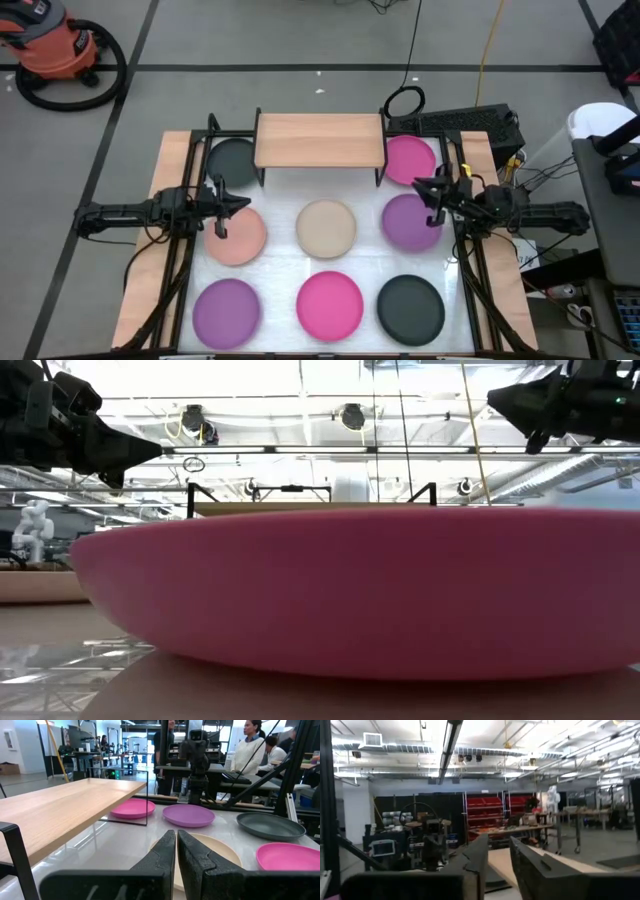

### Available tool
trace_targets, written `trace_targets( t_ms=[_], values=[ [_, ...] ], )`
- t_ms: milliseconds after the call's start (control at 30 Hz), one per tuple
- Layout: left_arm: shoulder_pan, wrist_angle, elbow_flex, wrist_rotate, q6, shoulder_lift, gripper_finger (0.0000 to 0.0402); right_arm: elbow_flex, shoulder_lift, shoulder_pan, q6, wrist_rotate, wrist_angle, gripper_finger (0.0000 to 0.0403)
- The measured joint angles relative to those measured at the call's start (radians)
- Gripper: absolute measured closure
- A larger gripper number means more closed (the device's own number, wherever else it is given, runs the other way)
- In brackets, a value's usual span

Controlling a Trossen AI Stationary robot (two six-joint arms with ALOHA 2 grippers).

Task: Place and stack plates onto a shelf
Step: Put the gray plate on the shelf

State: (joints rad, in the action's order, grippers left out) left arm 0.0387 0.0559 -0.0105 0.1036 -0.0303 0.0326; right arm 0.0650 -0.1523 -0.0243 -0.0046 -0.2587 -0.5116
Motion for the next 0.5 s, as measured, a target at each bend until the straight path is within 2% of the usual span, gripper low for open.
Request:
trace_targets(
  t_ms=[133, 300, 500],
  values=[
    [0.000, 0.000, 0.000, 0.000, 0.000, 0.000, 0.0378, 0.002, -0.025, 0.014, 0.035, 0.077, -0.005, 0.0307],
    [0.000, 0.000, 0.000, 0.000, 0.000, 0.000, 0.0378, 0.003, -0.046, 0.022, 0.074, 0.077, 0.044, 0.0296],
    [0.000, 0.000, 0.000, 0.000, 0.000, 0.000, 0.0378, 0.003, -0.088, 0.022, 0.045, 0.076, 0.012, 0.0296]
  ],
)
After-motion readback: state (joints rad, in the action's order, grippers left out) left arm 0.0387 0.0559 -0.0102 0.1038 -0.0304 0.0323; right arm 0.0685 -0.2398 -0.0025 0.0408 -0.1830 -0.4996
